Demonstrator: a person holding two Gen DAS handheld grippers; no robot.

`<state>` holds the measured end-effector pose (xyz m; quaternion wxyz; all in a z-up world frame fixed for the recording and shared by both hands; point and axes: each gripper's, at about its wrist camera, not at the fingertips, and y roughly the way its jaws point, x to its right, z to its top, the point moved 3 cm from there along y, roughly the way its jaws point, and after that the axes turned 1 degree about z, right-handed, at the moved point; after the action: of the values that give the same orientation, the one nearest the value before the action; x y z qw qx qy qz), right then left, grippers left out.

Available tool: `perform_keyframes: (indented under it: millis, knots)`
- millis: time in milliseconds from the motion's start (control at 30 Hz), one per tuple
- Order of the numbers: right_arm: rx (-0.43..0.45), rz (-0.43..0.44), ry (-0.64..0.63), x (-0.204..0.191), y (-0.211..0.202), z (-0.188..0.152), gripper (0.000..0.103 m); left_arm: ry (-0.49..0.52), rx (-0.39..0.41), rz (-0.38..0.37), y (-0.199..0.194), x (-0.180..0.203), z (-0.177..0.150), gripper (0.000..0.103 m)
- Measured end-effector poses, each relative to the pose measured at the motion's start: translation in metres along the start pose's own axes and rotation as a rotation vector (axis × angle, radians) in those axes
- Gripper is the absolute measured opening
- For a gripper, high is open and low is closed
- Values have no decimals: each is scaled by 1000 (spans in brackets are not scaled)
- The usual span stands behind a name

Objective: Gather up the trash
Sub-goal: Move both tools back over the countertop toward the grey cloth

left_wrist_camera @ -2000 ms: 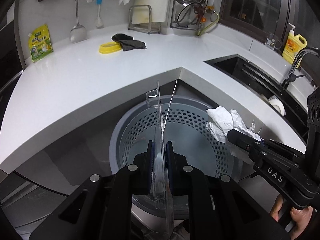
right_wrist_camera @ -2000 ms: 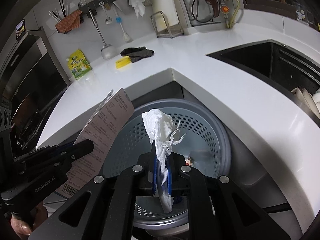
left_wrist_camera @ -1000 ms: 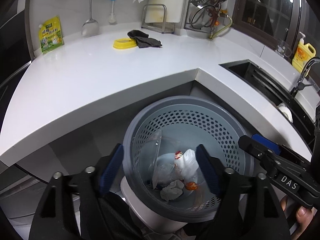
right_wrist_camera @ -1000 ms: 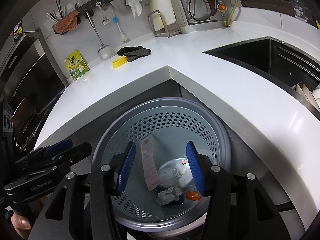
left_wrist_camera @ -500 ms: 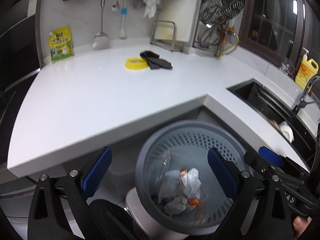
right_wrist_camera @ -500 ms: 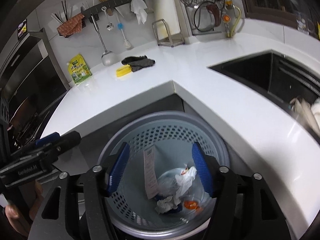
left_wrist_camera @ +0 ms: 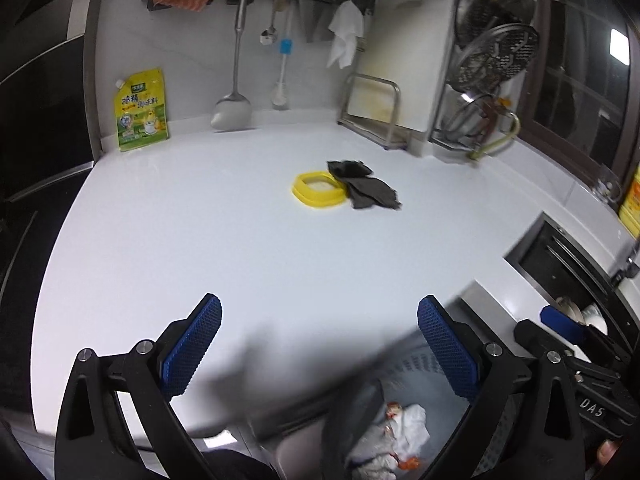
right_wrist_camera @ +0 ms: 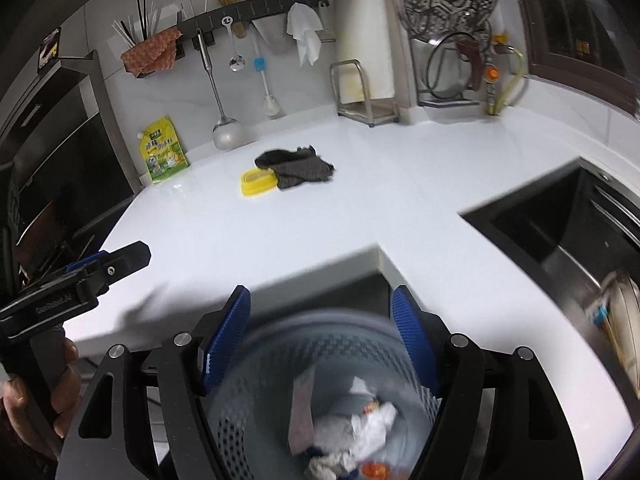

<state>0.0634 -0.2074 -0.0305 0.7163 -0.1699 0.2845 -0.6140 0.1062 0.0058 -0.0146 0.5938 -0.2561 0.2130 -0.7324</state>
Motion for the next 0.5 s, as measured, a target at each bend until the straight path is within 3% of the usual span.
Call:
perform_keyframes:
  millis: [300,500]
  knots:
    - [-44,28,-33,-9,81,77,72,-46,27,57,50,-31,56,96]
    - [-56,52,-68,-23,127,117,74,-34,6,94,82,-44,76,96]
